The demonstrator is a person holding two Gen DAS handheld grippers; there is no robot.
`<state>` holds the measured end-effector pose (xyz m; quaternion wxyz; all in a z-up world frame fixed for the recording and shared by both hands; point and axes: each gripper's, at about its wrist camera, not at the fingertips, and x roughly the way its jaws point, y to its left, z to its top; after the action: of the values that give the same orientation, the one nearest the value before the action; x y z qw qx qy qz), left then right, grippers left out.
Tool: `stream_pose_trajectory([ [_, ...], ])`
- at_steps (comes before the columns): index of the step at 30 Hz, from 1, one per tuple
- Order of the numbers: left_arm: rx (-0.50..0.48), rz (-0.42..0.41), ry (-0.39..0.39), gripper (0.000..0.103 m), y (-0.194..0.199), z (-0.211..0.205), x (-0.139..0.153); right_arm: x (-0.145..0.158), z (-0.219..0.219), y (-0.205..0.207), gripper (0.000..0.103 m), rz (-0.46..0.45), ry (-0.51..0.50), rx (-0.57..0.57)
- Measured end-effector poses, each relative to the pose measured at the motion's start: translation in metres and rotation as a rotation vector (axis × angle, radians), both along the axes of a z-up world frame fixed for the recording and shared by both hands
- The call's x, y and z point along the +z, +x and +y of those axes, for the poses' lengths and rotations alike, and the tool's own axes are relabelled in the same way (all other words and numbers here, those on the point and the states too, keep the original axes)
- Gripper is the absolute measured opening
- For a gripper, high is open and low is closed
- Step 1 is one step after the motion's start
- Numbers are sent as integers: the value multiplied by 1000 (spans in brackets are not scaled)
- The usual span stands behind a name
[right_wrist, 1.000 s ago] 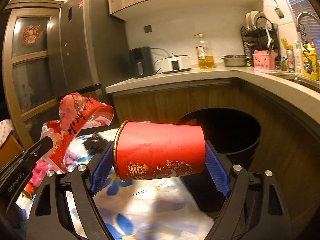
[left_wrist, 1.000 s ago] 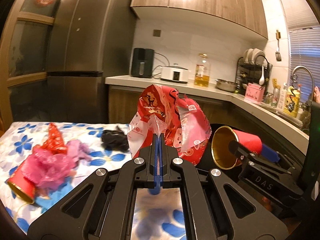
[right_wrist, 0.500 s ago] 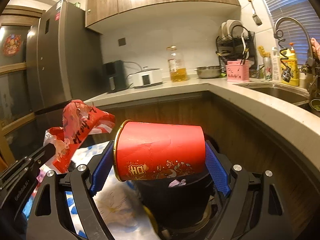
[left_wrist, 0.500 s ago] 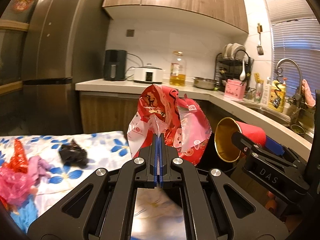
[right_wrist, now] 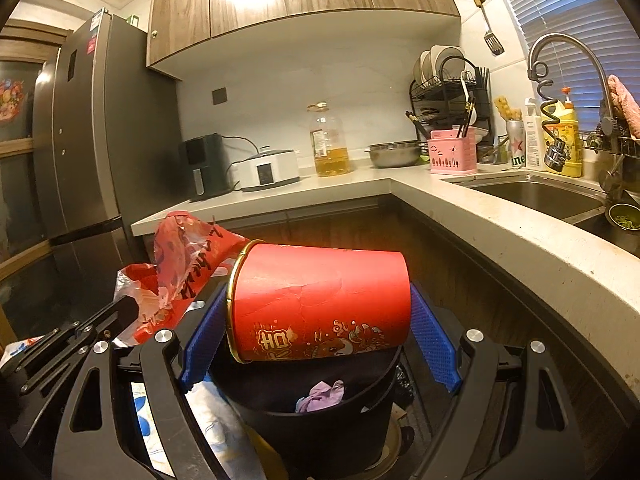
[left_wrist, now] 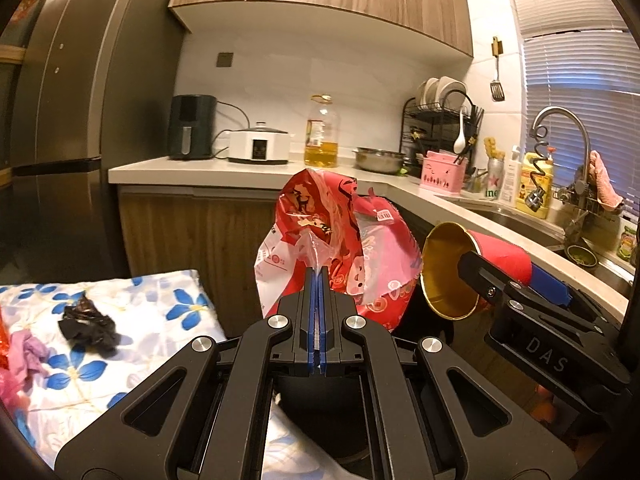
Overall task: Collect trash
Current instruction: 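Carry bag and can over the black bin and open both tools to drop them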
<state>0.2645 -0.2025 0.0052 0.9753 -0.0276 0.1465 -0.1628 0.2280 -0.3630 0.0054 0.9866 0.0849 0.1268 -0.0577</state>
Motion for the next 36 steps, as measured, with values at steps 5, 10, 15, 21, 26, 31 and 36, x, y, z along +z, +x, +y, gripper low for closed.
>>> stream_pose_trajectory([
  [5, -17, 7, -1, 0, 11, -8, -5, -1, -5, 7, 82, 0, 6, -11],
  [10, -23, 12, -3, 0, 21, -13, -11, -3, -6, 14, 82, 5, 7, -12],
  [15, -31, 25, -5, 0, 31, -16, -17, -8, -6, 23, 82, 20, 1, -11],
  [21, -54, 31, -7, 1, 39, -19, -20, -12, -7, 31, 82, 30, 4, -12],
  [26, -55, 27, 4, 2, 42, -21, -23, -13, -7, 37, 83, 36, 0, -11],
  [31, -40, 39, -2, 34, 45, -16, -28, -16, -9, 42, 83, 51, 5, -13],
  [36, 1, 48, -58, 57, 43, 3, -29, -20, -11, 48, 84, 66, 9, 0],
])
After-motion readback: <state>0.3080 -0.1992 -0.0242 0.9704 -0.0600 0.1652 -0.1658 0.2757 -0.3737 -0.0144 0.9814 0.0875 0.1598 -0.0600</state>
